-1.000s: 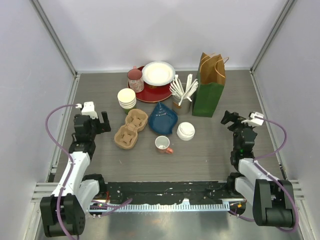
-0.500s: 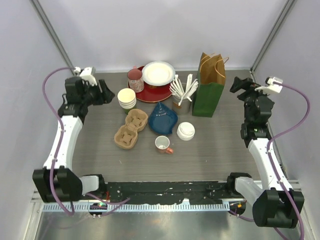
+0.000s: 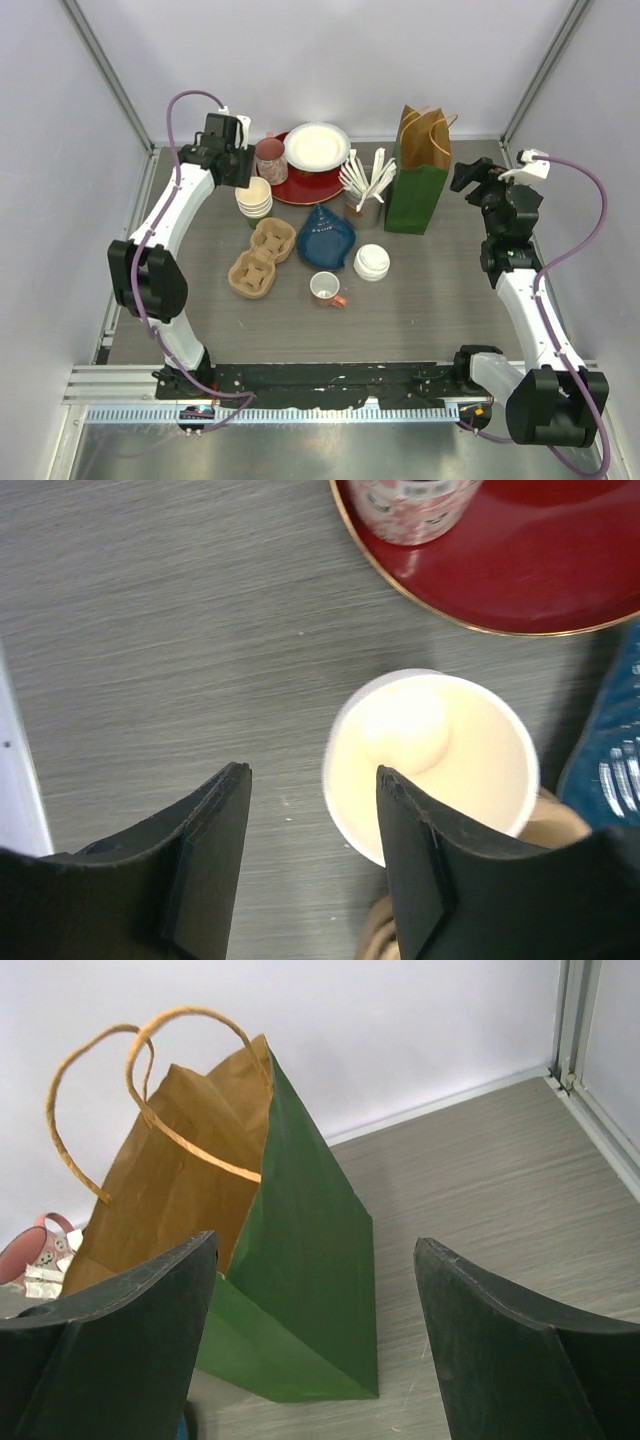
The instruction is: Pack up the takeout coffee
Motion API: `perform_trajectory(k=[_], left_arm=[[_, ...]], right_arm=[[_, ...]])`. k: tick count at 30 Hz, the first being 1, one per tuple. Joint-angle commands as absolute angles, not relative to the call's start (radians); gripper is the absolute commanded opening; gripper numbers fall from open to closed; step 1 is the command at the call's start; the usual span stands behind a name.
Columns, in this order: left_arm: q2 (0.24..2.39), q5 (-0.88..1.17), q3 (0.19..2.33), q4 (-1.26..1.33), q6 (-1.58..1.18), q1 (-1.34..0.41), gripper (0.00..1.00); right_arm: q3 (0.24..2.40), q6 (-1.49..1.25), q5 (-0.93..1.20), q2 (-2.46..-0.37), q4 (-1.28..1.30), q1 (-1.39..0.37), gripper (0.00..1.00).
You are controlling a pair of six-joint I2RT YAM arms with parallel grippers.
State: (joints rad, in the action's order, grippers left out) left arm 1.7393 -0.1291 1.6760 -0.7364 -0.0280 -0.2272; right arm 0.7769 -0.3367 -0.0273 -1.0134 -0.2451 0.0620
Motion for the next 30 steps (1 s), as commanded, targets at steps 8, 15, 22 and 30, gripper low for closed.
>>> perform_trajectory(k=[8,15,22,30], left_arm=[[1.816,-0.156,1.715,-0.687,0.025,-0.216,0.31],[1.813,-0.150,1.762,-0.709,0.008,-0.207,0.15],[1.796,-0.087,1.753,-0.759,0.006,-0.199,0.08],[1.804,-0.098,1.704,-0.684,0.040,-0.190,0.36]], right_arm=[[0.752,-0.339,-0.011,-1.014,-0.275,0.061,0.82],[0.746,-0.330,-0.012,-1.011,-0.279,0.061,0.82],[0.739,-0.348,0.024,-1.025,-0.311,0.061,0.82],[0.742,-0.337,0.043,-1.022,-0.313,0.061,0.83]])
